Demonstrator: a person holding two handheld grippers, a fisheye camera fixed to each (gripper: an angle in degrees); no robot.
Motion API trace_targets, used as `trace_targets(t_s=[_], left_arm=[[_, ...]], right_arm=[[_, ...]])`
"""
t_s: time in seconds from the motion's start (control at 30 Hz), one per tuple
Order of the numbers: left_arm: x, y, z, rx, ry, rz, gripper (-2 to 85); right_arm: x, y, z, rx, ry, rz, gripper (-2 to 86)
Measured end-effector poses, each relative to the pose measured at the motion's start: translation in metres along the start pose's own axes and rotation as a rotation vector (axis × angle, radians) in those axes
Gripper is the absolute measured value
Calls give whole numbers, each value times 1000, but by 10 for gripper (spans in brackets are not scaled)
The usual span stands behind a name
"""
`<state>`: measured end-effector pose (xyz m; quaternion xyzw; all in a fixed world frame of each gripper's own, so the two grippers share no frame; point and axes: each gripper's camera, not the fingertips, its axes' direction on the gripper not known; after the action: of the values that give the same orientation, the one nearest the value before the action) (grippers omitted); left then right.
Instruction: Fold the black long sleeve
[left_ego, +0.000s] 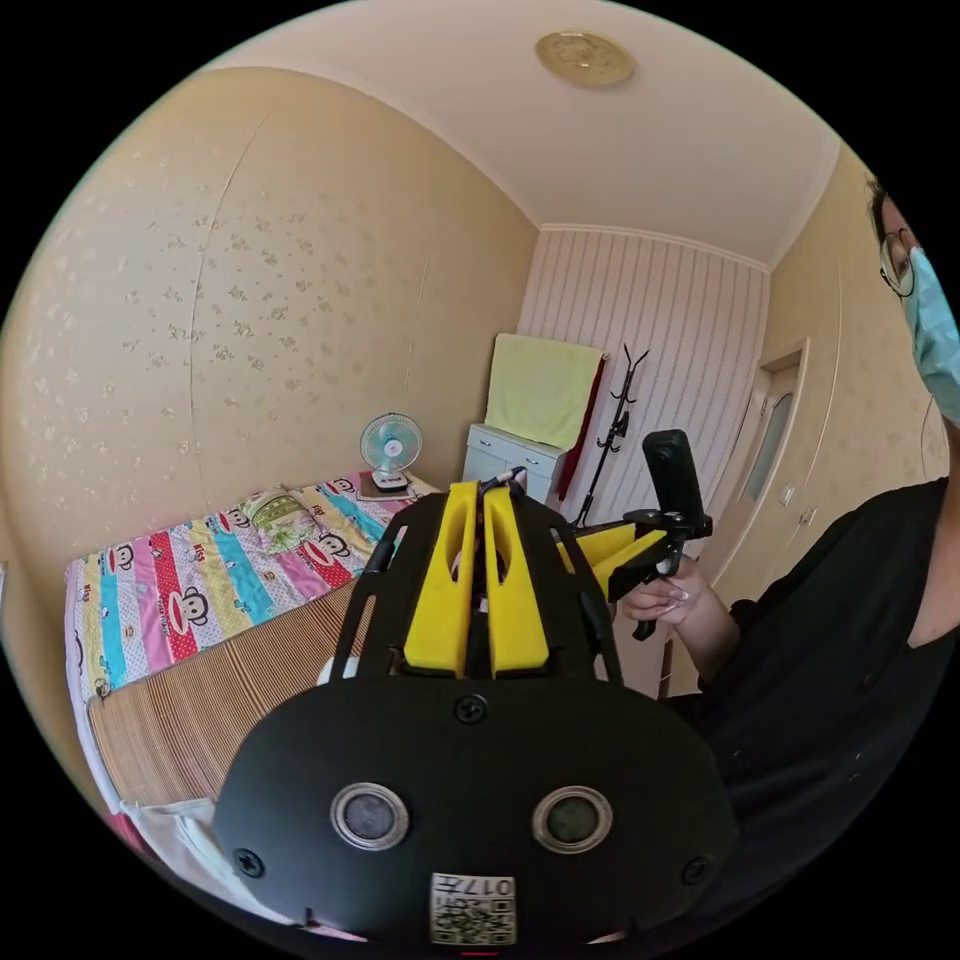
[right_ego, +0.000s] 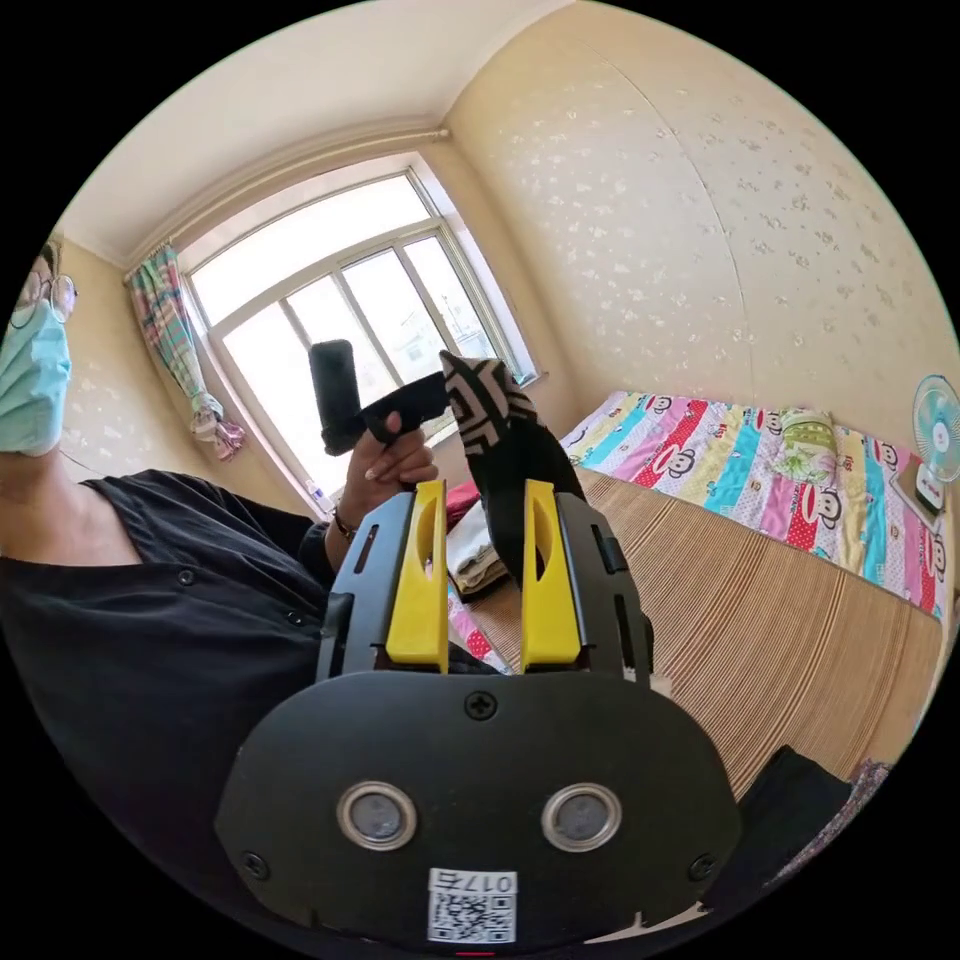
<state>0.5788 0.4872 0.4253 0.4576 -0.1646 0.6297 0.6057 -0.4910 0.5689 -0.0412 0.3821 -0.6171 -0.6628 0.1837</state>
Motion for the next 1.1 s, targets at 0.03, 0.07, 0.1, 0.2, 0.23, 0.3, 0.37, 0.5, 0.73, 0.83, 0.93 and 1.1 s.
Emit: trace_targets(t_s=[0.03,0.07,0.1,0.2,0.23,0.3,0.37,0.5,0.73,0.83,0.93,1.1], left_arm=[[2,-3,4,-15,-10,-5,-10],[4,-4,6,-23,-16,-6,-10],[7,-6,10,-38,-32,-3,-10],[14,-10,16,-55,-39,18,-9],[16,-10,17,-55,-18,21,-9],[17,-11,18,-53,30,26,-8],[15,-13,18,-56,90,31,-6],[2,-14,3,2,184,23,30],[-26,10,-14,-32,140,-19,82],[-31,25,6,-142,113,-32,111],[-28,31,25,-184,108,-8,125],[-25,23,54,-216,123,-27,88]], right_arm=[[-6,-1,5,-10,28,-6,125],[-18,-3,13,-22,92,-9,131],[-28,-4,21,-25,167,-6,135],[-41,-5,36,-17,329,20,136],[-41,-5,38,-18,347,25,134],[-40,-6,44,-20,375,25,117],[-37,-6,41,-1,405,29,65],[-28,-7,13,138,343,29,51],[-6,-20,-41,261,242,57,47],[-2,-27,-63,306,188,50,44],[-3,-36,-80,331,142,25,42],[-6,-51,-99,360,92,-14,40]])
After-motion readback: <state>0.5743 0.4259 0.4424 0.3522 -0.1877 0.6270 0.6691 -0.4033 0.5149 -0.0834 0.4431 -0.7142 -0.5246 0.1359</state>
